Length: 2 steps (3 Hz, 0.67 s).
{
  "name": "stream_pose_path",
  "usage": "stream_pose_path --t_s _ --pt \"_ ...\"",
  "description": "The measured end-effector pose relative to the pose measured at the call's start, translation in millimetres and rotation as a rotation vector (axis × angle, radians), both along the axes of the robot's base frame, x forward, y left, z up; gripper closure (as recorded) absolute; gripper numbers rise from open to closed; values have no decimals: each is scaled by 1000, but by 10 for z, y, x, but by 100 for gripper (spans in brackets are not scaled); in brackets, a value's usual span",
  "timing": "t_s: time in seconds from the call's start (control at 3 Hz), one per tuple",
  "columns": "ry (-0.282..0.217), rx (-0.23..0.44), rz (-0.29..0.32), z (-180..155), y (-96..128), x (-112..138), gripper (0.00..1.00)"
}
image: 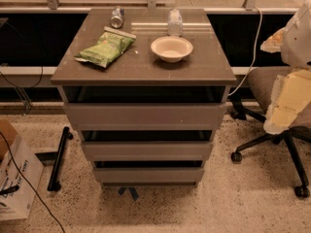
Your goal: Open bottom drawer
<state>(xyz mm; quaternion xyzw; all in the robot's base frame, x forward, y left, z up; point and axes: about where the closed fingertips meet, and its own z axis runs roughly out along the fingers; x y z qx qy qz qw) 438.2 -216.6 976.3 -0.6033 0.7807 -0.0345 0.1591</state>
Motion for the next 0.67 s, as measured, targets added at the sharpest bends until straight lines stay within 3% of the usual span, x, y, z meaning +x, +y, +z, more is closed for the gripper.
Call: stream_pose_path --t_s 0.67 --pt "-7 40 24 -100 98 27 0"
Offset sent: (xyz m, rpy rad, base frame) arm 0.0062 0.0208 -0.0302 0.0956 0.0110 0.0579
